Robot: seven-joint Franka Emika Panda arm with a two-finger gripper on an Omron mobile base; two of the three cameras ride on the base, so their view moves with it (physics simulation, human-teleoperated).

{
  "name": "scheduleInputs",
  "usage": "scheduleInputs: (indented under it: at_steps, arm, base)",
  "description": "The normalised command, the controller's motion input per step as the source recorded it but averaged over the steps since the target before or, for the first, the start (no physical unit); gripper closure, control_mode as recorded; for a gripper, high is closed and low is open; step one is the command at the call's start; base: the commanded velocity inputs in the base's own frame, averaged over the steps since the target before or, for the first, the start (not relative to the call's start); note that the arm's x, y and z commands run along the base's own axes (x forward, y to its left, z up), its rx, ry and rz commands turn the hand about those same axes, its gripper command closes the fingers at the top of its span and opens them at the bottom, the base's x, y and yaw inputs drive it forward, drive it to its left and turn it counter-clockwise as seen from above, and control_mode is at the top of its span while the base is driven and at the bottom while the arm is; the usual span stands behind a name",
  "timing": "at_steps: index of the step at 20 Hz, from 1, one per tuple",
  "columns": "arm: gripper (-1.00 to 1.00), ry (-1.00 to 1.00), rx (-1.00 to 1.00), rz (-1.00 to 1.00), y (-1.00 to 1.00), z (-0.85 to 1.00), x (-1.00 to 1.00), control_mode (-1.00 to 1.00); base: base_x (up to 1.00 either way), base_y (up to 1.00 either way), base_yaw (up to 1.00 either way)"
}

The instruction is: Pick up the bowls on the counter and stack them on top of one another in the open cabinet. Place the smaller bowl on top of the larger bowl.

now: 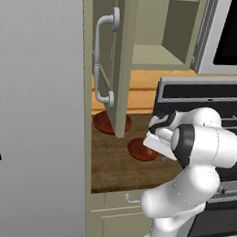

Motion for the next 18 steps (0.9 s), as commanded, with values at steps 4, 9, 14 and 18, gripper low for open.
scheduleInputs:
  at_steps: [4, 9, 14, 18]
  arm:
    - [1.0, 0.0, 0.0, 0.0, 0.0, 0.0, 0.0, -1.0]
    - [1.0, -0.03, 0.0, 0.0, 0.0, 0.21, 0.0, -1.0]
    - [1.0, -0.17, 0.1, -0.04, 0.0, 0.64, -0.02, -1.0]
    - [1.0, -0.17, 0.26, -0.11, 0.1, 0.78, 0.0, -1.0]
  base:
    - [0.0, 0.0, 0.0]
    - [0.0, 0.0, 0.0]
    - [0.0, 0.0, 0.0]
    - [0.0, 0.0, 0.0]
